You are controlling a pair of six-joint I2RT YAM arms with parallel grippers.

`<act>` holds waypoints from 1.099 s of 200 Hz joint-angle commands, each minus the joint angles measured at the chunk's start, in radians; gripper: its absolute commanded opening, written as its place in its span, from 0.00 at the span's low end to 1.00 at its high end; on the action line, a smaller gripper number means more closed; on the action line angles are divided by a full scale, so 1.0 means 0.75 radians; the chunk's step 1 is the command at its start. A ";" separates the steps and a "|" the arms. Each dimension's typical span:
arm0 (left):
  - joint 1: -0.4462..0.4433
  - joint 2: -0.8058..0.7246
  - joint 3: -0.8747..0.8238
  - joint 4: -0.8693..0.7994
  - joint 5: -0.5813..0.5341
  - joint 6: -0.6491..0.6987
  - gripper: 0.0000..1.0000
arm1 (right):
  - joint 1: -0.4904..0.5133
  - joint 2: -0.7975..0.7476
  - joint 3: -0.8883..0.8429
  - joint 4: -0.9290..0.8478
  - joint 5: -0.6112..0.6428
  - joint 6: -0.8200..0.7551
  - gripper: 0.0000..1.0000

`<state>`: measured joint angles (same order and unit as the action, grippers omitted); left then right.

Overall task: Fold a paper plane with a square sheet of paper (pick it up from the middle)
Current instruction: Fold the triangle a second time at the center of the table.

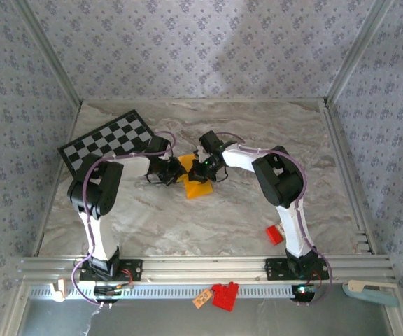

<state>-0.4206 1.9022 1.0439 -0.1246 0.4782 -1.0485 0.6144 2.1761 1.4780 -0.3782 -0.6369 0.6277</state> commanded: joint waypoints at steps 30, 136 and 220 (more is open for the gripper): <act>-0.020 0.094 -0.061 -0.114 -0.030 -0.009 0.13 | 0.007 0.042 0.044 -0.061 -0.013 -0.053 0.02; -0.020 0.088 -0.064 -0.116 -0.032 -0.008 0.13 | 0.011 0.065 0.058 -0.088 0.004 -0.064 0.02; 0.007 0.006 0.017 -0.162 -0.023 -0.001 0.15 | 0.003 0.085 0.056 -0.139 0.053 -0.062 0.08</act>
<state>-0.4187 1.8999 1.0485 -0.1310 0.4789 -1.0485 0.6140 2.1941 1.5101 -0.4229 -0.6426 0.5980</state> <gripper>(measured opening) 0.144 0.064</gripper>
